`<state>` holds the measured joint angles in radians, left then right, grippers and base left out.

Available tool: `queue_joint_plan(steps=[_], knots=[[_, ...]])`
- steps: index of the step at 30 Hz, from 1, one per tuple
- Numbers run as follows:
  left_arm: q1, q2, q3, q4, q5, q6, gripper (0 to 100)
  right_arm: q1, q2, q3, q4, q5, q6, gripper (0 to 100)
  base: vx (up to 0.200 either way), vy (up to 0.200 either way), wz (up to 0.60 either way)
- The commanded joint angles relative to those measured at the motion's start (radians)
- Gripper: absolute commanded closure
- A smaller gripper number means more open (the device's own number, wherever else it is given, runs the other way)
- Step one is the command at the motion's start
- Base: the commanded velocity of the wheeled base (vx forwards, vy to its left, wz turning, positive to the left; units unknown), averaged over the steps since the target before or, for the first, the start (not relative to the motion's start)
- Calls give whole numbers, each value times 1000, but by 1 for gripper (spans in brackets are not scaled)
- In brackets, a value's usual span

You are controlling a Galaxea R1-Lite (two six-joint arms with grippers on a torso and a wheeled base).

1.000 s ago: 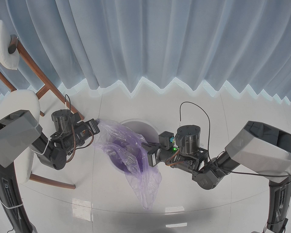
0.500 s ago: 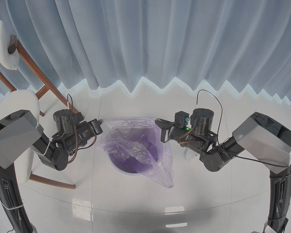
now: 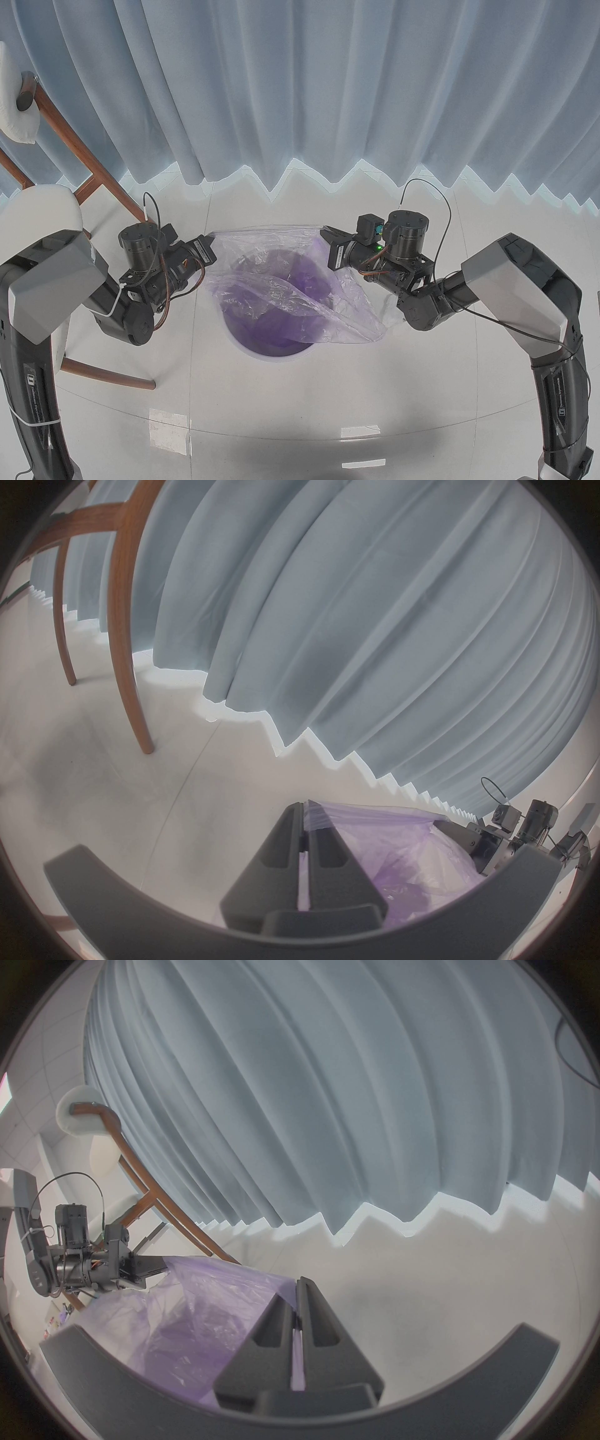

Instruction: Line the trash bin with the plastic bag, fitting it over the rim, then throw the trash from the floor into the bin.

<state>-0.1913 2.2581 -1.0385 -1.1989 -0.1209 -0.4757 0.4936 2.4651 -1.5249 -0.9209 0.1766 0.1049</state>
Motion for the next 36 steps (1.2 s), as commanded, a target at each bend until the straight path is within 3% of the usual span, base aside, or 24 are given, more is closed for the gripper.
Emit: queue_joint_plan(steps=[1,17,34,35,36], knots=[[7,81,-44,-8,20,-3,100,-27,83,-93,22,-3,25,100,0,0,0],[12,150,-100,-8,47,-29,100,-73,186,-262,108,-17,45,100,0,0,0],[18,138,-92,1,49,-72,100,-96,181,-255,91,-66,44,100,0,0,0],[18,140,-90,-4,49,-76,100,-96,173,-253,86,-66,45,0,0,0,0],[18,140,-90,-2,49,-76,100,-96,173,-251,83,-66,45,0,0,0,0]])
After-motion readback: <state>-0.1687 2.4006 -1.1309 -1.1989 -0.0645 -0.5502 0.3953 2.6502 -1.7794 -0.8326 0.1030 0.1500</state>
